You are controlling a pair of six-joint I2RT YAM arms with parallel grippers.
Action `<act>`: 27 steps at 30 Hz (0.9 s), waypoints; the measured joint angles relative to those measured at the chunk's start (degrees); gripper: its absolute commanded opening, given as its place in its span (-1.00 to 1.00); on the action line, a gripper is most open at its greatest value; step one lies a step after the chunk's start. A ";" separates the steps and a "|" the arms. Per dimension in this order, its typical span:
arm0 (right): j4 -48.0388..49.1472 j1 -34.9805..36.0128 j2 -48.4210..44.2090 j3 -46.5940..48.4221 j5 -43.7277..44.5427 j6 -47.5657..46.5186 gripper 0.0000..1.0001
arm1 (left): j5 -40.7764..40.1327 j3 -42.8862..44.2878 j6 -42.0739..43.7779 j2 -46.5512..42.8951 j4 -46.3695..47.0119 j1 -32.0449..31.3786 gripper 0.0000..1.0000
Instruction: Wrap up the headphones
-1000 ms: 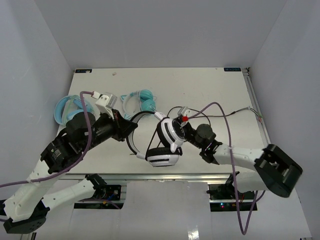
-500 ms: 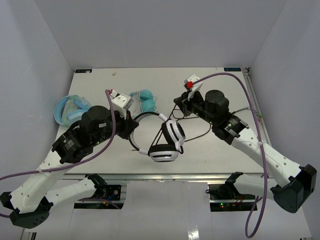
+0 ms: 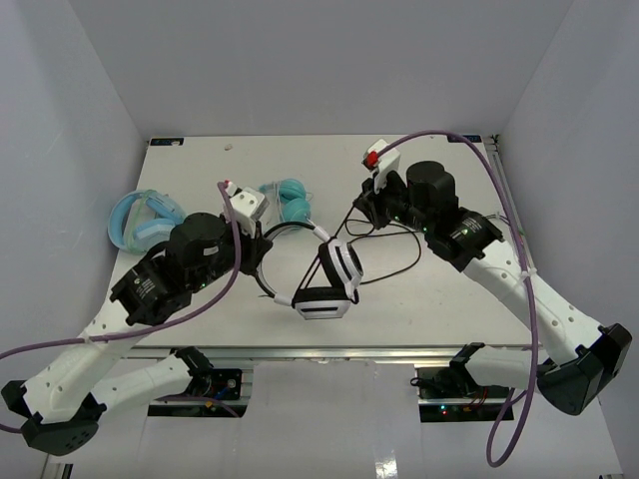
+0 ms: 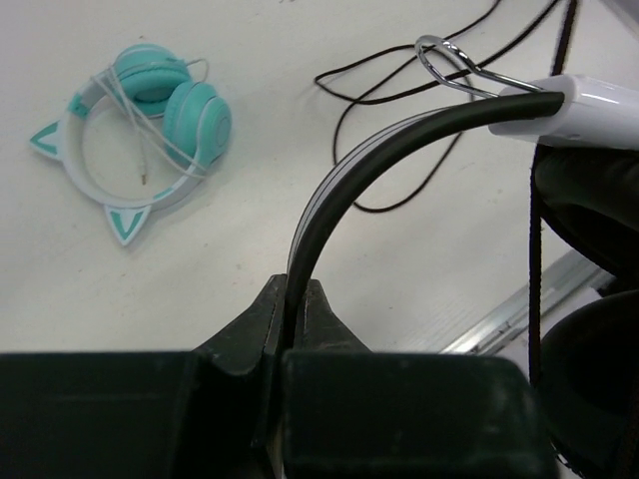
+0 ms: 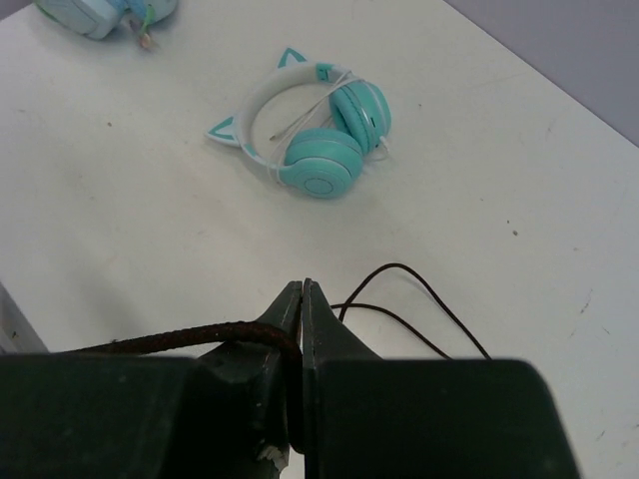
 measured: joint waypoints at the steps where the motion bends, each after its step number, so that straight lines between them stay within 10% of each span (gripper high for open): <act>1: -0.66 -0.17 -0.04 0.46 -1.11 0.01 -0.85 | -1.51 -0.21 0.04 1.20 -0.03 -0.05 -1.00; 27: 0.33 0.97 -0.42 -5.32 -24.25 8.88 -0.76 | -36.08 4.01 -7.80 22.79 -1.01 -2.99 -1.00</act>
